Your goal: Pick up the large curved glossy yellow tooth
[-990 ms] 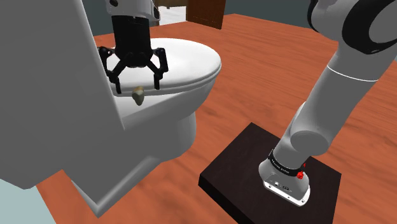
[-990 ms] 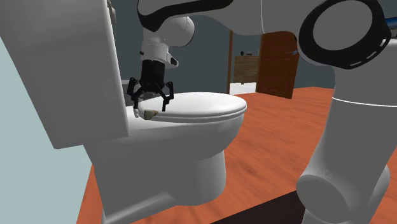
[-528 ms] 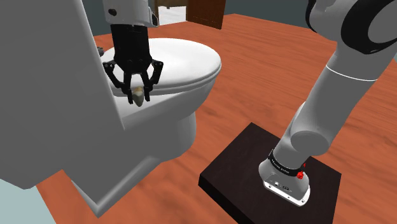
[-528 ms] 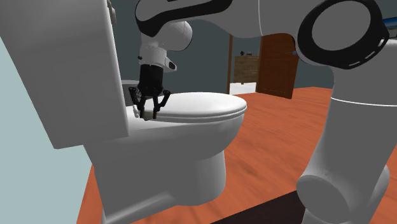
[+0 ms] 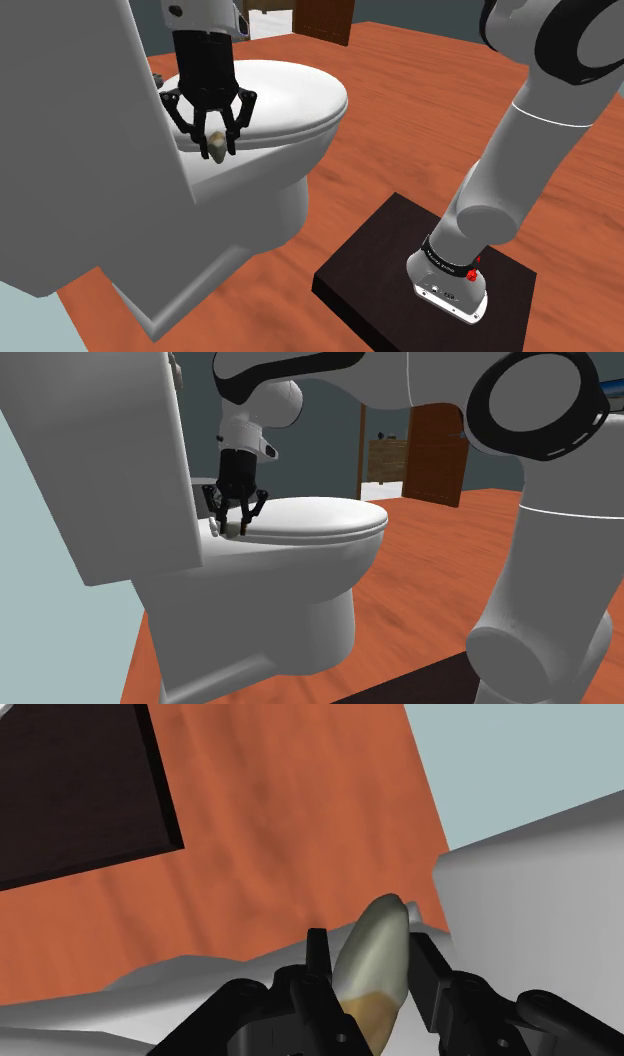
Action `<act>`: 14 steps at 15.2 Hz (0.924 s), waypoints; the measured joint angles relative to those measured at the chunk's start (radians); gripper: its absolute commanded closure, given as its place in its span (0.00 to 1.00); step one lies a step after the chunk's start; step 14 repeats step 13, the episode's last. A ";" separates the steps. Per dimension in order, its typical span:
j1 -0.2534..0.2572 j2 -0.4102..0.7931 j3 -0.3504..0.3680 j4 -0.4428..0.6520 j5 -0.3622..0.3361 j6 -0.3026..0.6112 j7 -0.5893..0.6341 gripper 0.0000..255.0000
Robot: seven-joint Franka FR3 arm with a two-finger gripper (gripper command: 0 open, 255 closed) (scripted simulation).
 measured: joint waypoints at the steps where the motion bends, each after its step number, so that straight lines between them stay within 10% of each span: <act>1: 0.000 0.003 0.000 0.015 -0.001 -0.012 0.004 1.00; 14: 0.012 0.061 0.008 0.232 -0.028 -0.168 0.066 1.00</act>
